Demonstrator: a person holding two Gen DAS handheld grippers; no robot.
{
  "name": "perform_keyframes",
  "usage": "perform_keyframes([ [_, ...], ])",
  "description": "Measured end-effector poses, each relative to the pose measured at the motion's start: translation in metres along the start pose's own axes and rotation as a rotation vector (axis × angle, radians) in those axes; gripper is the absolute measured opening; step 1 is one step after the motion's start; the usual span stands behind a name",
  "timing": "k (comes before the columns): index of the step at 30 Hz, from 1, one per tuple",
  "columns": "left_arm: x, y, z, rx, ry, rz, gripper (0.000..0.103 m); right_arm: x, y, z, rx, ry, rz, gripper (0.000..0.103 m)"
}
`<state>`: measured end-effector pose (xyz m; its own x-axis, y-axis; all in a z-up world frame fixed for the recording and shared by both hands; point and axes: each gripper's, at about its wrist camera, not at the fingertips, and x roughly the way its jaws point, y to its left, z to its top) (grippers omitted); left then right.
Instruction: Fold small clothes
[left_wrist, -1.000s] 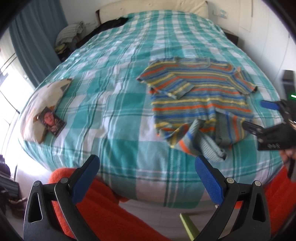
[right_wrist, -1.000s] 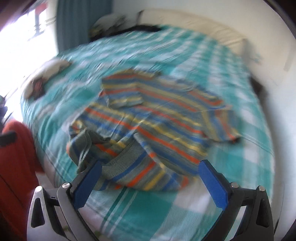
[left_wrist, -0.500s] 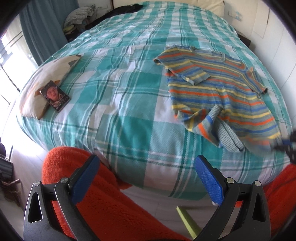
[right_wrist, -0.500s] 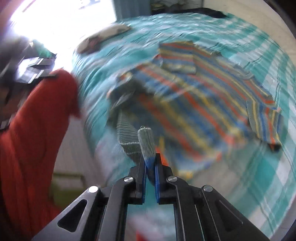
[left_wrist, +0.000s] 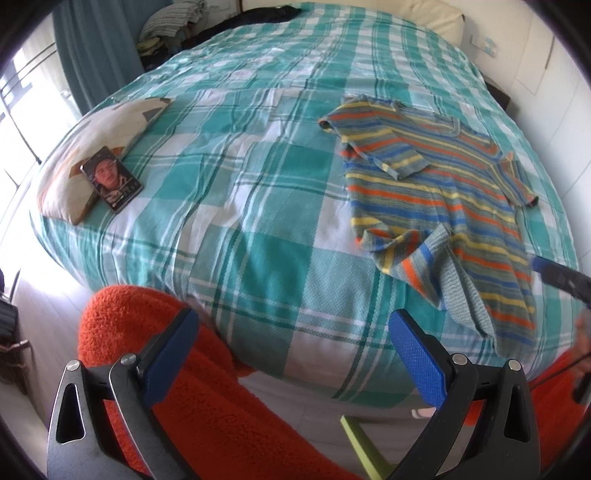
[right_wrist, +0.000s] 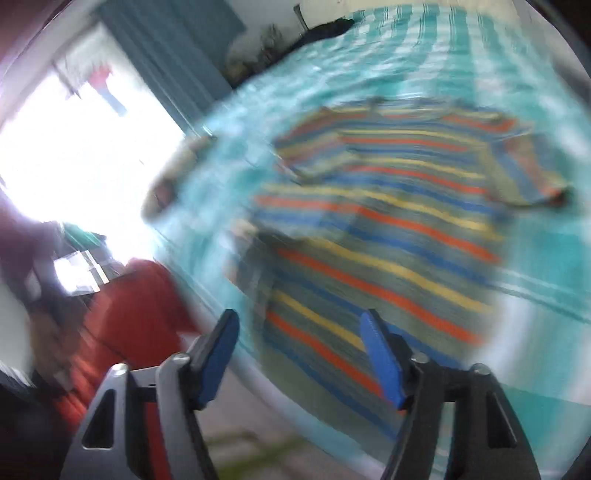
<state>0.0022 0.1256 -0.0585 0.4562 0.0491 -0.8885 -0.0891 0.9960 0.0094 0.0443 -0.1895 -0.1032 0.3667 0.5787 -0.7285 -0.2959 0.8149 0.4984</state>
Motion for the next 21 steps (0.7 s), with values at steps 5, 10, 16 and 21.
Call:
perform_keyframes([
  [5, -0.007, 0.025, -0.002, -0.068, -0.012, 0.007, 0.102, 0.126, 0.02, 0.033, 0.096, 0.045, 0.058, 0.075],
  [10, -0.001, 0.062, -0.001, -0.153, -0.024, 0.037, 0.102, 0.155, 0.125, -0.008, -0.292, 0.275, 0.415, 0.072],
  [16, 0.059, 0.044, 0.009, -0.083, 0.087, -0.097, 0.102, 0.088, 0.114, -0.048, -0.305, 0.237, 0.379, 0.072],
  [21, 0.122, 0.003, 0.003, 0.102, 0.188, -0.045, 0.101, -0.025, -0.05, -0.039, 0.278, -0.008, -0.085, 0.072],
])
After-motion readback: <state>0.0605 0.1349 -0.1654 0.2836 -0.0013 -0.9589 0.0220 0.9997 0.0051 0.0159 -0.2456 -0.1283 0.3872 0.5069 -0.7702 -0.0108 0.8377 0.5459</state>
